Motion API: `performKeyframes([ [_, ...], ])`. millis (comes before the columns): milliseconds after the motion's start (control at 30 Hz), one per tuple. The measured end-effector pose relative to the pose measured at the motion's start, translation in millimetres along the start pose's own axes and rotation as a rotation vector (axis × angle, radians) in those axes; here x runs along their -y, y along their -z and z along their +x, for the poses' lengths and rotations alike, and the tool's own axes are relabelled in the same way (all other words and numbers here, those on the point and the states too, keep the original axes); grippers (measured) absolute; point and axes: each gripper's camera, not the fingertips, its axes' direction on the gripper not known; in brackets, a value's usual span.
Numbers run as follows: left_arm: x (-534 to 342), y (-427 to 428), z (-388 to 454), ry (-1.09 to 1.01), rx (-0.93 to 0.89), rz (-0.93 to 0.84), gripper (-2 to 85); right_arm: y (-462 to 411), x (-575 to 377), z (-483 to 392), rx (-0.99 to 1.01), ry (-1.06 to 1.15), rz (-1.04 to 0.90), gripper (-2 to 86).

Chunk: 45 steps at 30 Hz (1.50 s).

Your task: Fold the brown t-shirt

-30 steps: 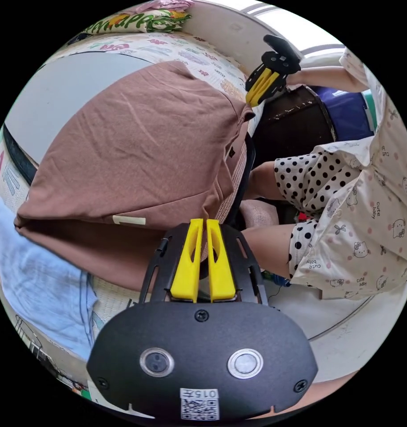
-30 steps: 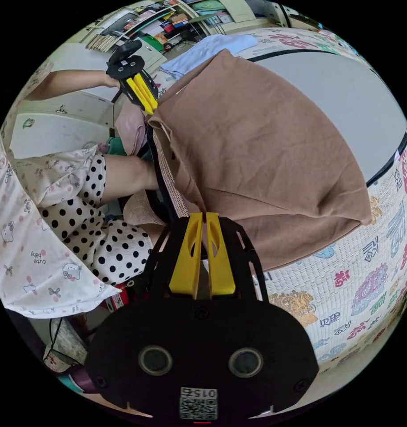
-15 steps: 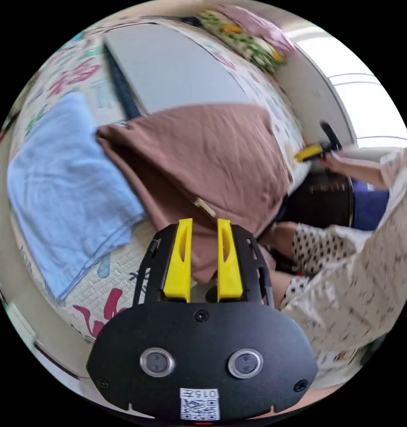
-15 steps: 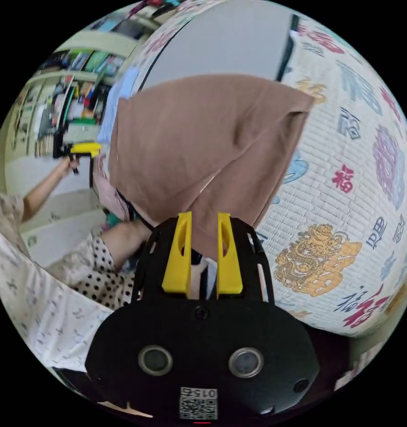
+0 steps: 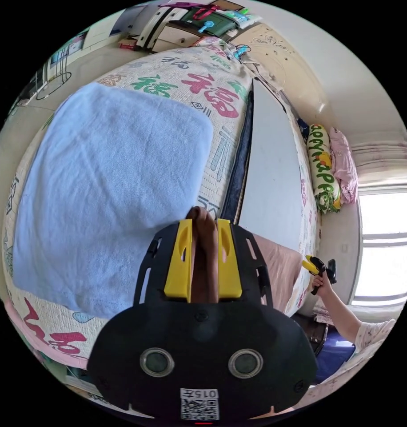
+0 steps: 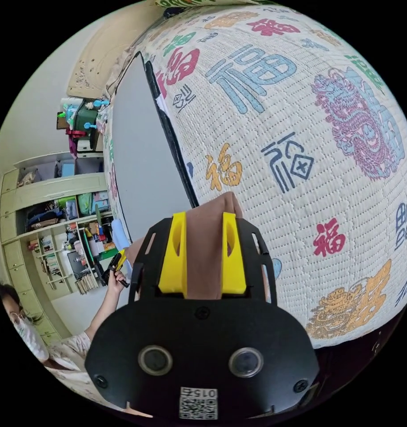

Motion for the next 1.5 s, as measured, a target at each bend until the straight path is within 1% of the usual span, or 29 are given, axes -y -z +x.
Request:
performKeyframes([
  [100,16.9,2.2,-13.5,0.033,-0.012,-0.012,6.1,-4.5,15.0,-20.4,0.015,-0.051,0.005,6.5],
  [167,27.6,6.2,-29.8,0.076,-0.053,-0.026,4.5,-3.3,22.2,-36.0,-0.027,-0.087,0.006,2.3],
  [267,37.3,13.8,-43.8,0.098,-0.087,-0.039,2.3,-0.1,27.4,-62.3,-0.031,-0.061,0.005,0.9],
  [400,41.9,32.3,-54.3,0.072,-0.103,-0.044,1.2,9.3,30.0,-102.0,-0.074,-0.025,0.041,0.2],
  [500,43.8,41.4,-68.3,0.067,-0.165,-0.060,0.9,15.1,32.7,-130.9,-0.104,-0.019,0.065,0.0],
  [700,37.9,32.1,-81.5,0.013,-0.148,-0.059,0.5,9.1,35.9,-178.2,-0.149,-0.018,0.064,-0.1],
  [833,34.9,12.2,-105.6,0.026,-0.214,-0.033,0.2,8.0,34.6,-203.1,-0.177,-0.030,0.091,0.0],
  [1000,38.7,-30.5,-136.7,0.018,-0.194,-0.021,-0.3,-3.3,44.2,-234.7,-0.229,-0.036,0.133,0.6],
  [1067,28.5,-52.1,-162.7,0.095,-0.191,0.018,-0.6,-21.8,49.8,-240.0,-0.192,-0.092,0.098,1.3],
  [1133,15.0,-59.0,-180.1,0.118,-0.205,0.075,-0.7,-27.7,42.4,-241.5,-0.179,-0.135,0.106,2.3],
  [1200,0.0,-66.7,-194.1,0.110,-0.211,0.072,-0.5,-28.4,24.3,-249.4,-0.167,-0.105,0.133,3.6],
  [1300,-38.2,-73.1,-207.2,0.033,-0.199,0.054,0.6,-25.6,-18.9,-260.8,-0.183,-0.052,0.152,3.0],
  [1400,-94.8,-68.7,-193.6,-0.168,-0.119,0.049,3.4,-15.9,-77.3,-274.4,-0.250,0.007,0.182,2.3],
  [1467,-156.8,-60.4,-163.4,-0.374,0.000,0.115,6.3,-5.0,-136.0,-299.8,-0.332,0.114,0.234,2.6],
  [1500,-174.7,-56.9,-154.4,-0.413,0.038,0.153,6.8,-1.8,-153.0,-309.9,-0.373,0.146,0.257,2.7],
])
